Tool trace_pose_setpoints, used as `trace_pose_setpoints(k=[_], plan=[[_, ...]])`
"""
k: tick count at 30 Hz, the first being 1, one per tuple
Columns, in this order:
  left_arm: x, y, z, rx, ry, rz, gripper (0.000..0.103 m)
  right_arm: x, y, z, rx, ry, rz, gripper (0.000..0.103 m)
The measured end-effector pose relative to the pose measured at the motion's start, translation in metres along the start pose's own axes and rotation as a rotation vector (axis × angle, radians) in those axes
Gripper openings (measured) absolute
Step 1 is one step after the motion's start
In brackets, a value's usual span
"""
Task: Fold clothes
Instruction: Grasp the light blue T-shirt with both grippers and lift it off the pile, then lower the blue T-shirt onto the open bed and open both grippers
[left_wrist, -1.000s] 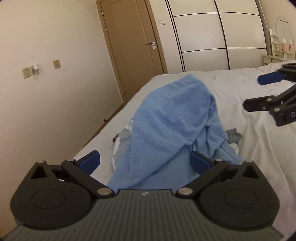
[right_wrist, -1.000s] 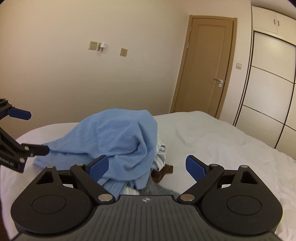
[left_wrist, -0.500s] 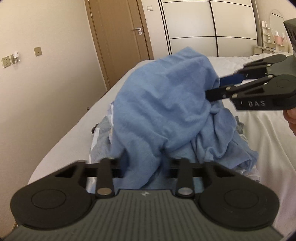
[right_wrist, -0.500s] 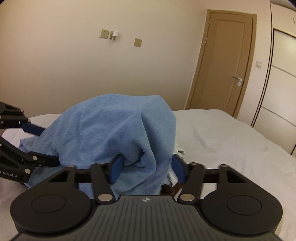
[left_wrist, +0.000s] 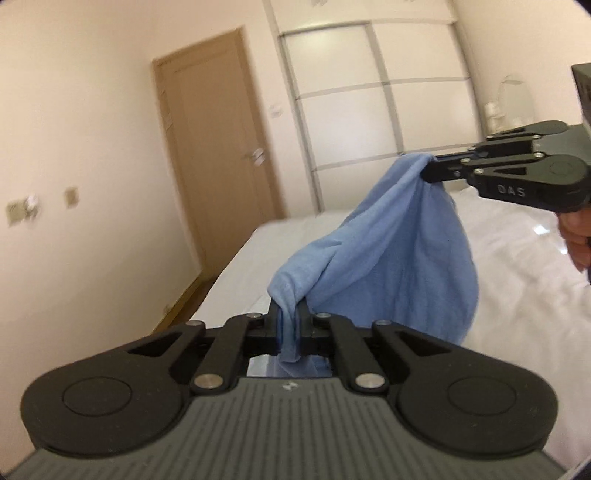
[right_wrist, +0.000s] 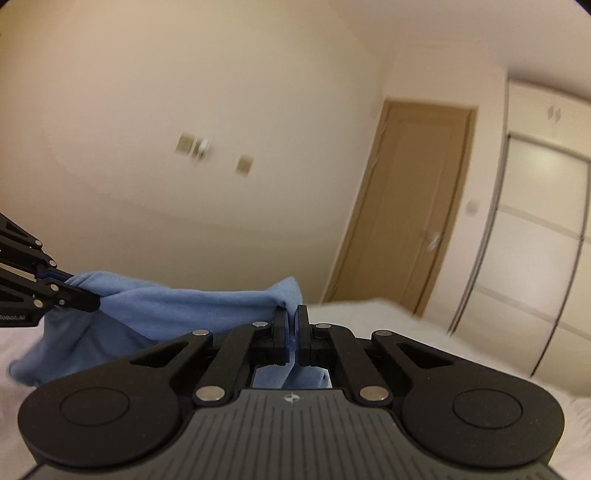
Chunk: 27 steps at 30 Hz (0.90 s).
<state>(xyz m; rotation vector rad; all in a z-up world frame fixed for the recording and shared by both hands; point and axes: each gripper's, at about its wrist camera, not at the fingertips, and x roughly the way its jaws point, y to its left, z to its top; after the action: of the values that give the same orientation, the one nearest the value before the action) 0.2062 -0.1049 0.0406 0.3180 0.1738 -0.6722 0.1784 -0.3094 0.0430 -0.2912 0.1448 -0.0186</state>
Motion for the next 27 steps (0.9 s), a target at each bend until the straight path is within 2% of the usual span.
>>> trace_pose_setpoints(k=[3, 7, 12, 15, 18, 21, 24, 27], plan=[[-0.027, -0.037, 0.021, 0.037, -0.060, -0.074, 0.004, -0.049, -0.024, 0.018, 0.003, -0.051, -0.058, 0.000], [-0.062, -0.096, 0.036, 0.064, -0.117, -0.203, 0.004, -0.127, -0.057, 0.022, 0.011, -0.071, -0.135, 0.000], [-0.103, -0.173, 0.039, 0.068, -0.153, -0.394, 0.004, -0.229, -0.094, 0.009, 0.011, -0.058, -0.228, 0.000], [-0.120, -0.211, 0.038, 0.008, -0.150, -0.517, 0.004, -0.289, -0.112, -0.005, 0.013, -0.038, -0.283, 0.000], [-0.115, -0.248, 0.028, -0.083, -0.087, -0.628, 0.004, -0.337, -0.131, -0.020, 0.031, -0.011, -0.321, 0.000], [-0.096, -0.286, 0.005, -0.135, 0.027, -0.686, 0.005, -0.360, -0.144, -0.047, 0.041, 0.048, -0.344, 0.001], [-0.069, -0.322, -0.022, -0.117, 0.153, -0.657, 0.009, -0.357, -0.160, -0.085, 0.118, 0.165, -0.332, 0.001], [-0.033, -0.336, -0.045, -0.091, 0.275, -0.562, 0.019, -0.347, -0.174, -0.122, 0.206, 0.283, -0.281, 0.001]])
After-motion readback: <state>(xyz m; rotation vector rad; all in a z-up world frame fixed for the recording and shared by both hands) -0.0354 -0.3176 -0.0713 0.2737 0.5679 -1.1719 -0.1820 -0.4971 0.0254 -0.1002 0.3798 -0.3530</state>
